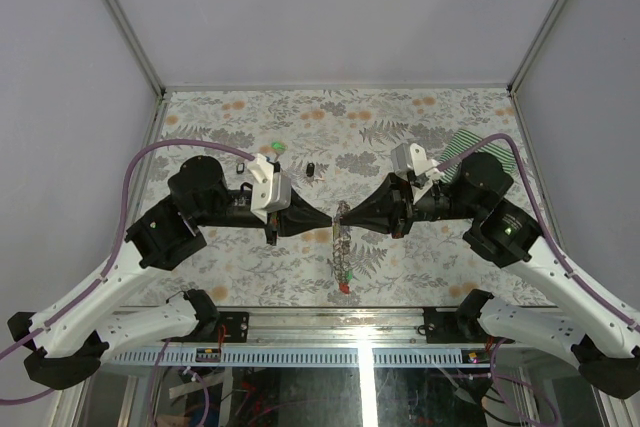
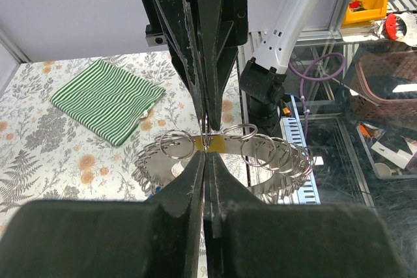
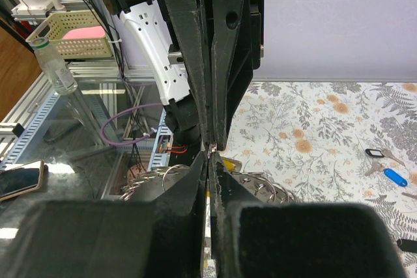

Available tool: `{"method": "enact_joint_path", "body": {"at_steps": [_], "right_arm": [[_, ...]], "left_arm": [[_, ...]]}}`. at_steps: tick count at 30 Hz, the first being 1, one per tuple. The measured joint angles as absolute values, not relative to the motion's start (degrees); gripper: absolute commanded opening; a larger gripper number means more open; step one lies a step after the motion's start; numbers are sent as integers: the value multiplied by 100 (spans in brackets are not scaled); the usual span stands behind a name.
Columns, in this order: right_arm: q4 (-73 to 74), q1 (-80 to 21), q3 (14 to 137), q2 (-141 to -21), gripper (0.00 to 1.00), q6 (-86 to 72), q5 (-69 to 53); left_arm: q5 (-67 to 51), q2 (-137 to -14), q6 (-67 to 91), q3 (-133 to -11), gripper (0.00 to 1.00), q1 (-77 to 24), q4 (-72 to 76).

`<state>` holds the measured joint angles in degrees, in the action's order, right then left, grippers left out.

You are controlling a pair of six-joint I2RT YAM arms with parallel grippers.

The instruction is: Put the keys on the keyring

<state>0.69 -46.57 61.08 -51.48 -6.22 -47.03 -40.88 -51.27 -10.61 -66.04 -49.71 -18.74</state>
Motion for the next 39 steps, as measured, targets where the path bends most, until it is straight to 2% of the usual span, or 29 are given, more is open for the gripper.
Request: {"method": "enact_joint_path", "body": {"at_steps": [9,29,34,39], "right_arm": [[-180,-4657,5959,-5039,0,-812,-4558],[-1981,-4657,5096,-4766,0,-1806,-3918],[-2261,-4657,4982,-4722,0,-1898,-3809],[-2349,-4657,4980,-4663,0,-1820,-3804]], "left_arm": [[-4086,-5127,-1061,-6604,0,-4971,-1848],[-3966,-5103,-834,-6381,0,-4971,-1253],[-3900,-5043,-698,-6281,15,-4971,-1015],[-3795,-4799,-307,-5961,21,-4971,-486]]}}
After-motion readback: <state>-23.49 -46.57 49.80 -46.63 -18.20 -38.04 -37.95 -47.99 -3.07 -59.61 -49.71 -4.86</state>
